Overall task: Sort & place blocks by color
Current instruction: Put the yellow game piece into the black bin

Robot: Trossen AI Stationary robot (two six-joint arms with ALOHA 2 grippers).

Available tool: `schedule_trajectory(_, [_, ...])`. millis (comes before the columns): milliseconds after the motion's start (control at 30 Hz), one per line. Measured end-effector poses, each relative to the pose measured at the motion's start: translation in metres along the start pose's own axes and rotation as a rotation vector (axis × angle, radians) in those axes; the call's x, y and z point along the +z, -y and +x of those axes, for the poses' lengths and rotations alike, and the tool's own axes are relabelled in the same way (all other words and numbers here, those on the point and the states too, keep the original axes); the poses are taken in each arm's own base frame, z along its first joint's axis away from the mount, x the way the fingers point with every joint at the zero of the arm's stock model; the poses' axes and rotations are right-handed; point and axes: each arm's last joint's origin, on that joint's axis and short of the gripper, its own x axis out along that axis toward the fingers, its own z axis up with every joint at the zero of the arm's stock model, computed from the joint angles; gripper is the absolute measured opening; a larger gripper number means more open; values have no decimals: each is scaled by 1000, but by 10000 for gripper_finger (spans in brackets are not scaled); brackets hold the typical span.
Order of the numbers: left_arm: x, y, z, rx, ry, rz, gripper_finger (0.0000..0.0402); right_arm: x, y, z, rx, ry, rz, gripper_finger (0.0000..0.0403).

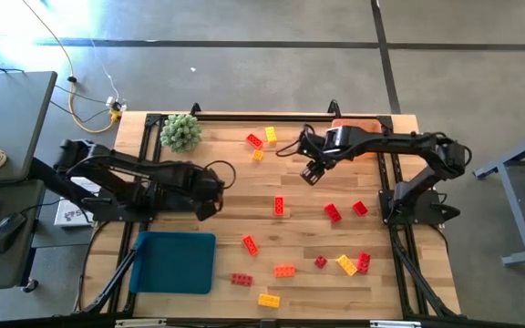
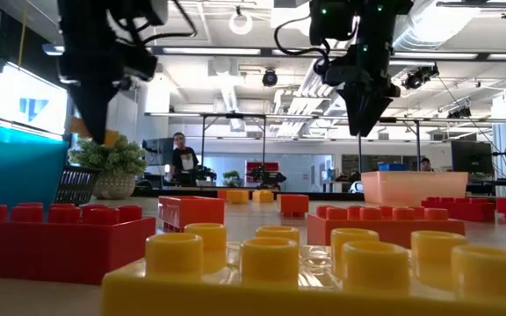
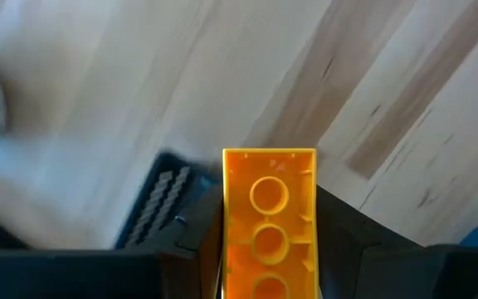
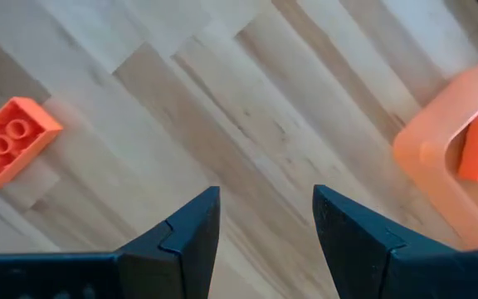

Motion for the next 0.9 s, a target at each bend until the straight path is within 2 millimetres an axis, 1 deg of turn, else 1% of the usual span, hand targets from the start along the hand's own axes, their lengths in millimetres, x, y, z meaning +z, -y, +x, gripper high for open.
schedule_trajectory(67, [-9, -4, 7, 7, -37, -32, 118, -2, -5, -1, 5, 1, -15, 181])
schedule_trajectory(200, [-23, -10, 15, 26, -59, -82, 118, -7, -13, -3, 14, 1, -44, 181])
schedule_trajectory(367, [-32, -15, 19, 26, -60, -128, 118, -14, -21, -5, 17, -11, -31, 181])
schedule_trajectory(467, [-36, -17, 22, 37, -73, -126, 118, -20, -27, -7, 9, -32, -8, 181])
schedule_trajectory(667, [-40, -19, 29, 72, -71, -120, 121, -39, -41, -12, -21, -87, 25, 181])
schedule_trajectory(900, [-43, -21, 34, 91, -70, -126, 142, -67, -56, -21, -89, -153, 72, 181])
